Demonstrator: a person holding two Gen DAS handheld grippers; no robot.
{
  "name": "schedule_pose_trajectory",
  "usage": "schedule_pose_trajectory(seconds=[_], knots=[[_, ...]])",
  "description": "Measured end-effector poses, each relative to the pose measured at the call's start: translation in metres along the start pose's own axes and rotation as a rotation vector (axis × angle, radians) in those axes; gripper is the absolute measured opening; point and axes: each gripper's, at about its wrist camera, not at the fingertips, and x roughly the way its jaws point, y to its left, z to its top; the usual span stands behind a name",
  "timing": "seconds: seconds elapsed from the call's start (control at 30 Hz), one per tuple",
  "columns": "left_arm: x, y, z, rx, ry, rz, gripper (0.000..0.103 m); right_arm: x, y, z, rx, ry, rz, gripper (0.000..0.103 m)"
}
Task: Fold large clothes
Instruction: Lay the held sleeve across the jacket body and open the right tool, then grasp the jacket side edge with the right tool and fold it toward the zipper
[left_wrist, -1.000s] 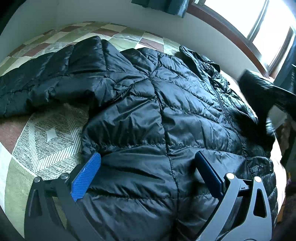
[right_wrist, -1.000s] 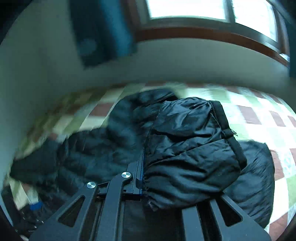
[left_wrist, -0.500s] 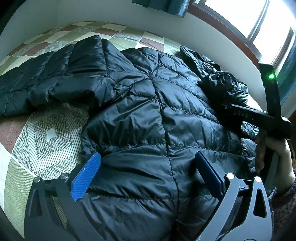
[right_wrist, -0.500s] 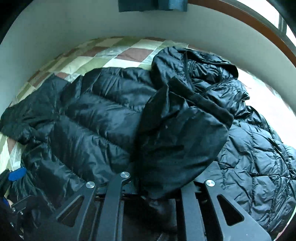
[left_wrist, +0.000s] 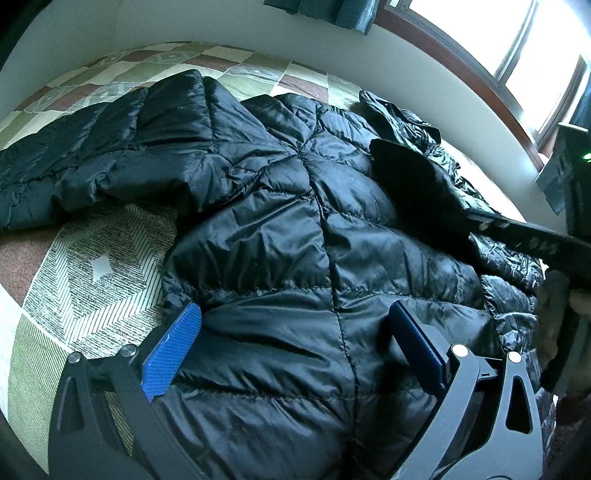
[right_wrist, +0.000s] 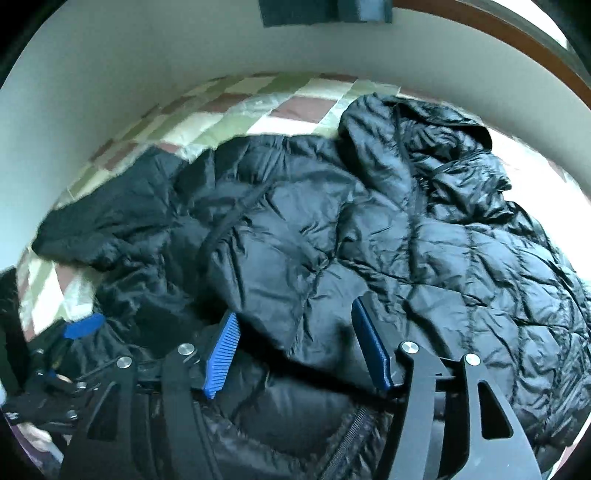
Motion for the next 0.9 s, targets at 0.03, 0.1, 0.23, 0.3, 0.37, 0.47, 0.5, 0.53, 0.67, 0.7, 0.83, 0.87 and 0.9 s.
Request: schedule_pose_trajectory(seconds=[0.03, 0.1, 0.23, 0.3, 0.37, 0.47, 0.5, 0.53, 0.67, 0.7, 0.83, 0.87, 0.9], knots=[[0.0, 0.0, 0.0, 0.001, 0.0, 0.001, 0.101, -0.002, -0.002, 0.002, 0.011, -0.011, 0.002, 0.067], [0.001, 0.001, -0.001, 0.002, -0.001, 0.002, 0.101, -0.001, -0.003, 0.006, 0.029, -0.015, 0.017, 0.067], [0.001, 0.0, -0.001, 0.002, 0.0, 0.002, 0.101, 0.011, 0.012, 0.01, 0.017, -0.007, 0.065, 0.067], [0.002, 0.001, -0.001, 0.002, 0.0, 0.002, 0.101, 0.024, 0.025, 0.01, -0.023, 0.015, 0.033, 0.067], [0.002, 0.001, -0.001, 0.001, 0.0, 0.001, 0.101, 0.035, 0.034, 0.009, -0.051, 0.044, 0.005, 0.067], [0.002, 0.0, -0.001, 0.001, 0.0, 0.002, 0.101, 0.051, 0.046, 0.01, -0.108, 0.059, -0.084, 0.067], [0.002, 0.001, -0.001, 0.001, 0.001, 0.002, 0.101, 0.053, 0.047, 0.01, -0.115, 0.051, -0.104, 0.063], [0.002, 0.001, -0.001, 0.001, 0.0, 0.001, 0.101, 0.055, 0.047, 0.011, -0.114, 0.05, -0.115, 0.047], [0.002, 0.0, -0.001, 0.002, 0.0, 0.003, 0.101, 0.058, 0.045, 0.021, -0.078, 0.032, -0.115, 0.019], [0.002, 0.001, -0.001, 0.003, 0.0, 0.003, 0.101, 0.057, 0.044, 0.023, -0.068, 0.024, -0.106, 0.017], [0.002, 0.001, -0.001, 0.002, 0.0, 0.003, 0.101, 0.063, 0.047, 0.024, -0.062, 0.035, -0.071, 0.015], [0.003, 0.001, -0.002, 0.004, 0.001, 0.005, 0.101, 0.066, 0.048, 0.024, -0.071, 0.042, -0.069, 0.015], [0.003, 0.001, -0.002, 0.004, 0.002, 0.006, 0.101, 0.07, 0.049, 0.023, -0.091, 0.058, -0.063, 0.015]])
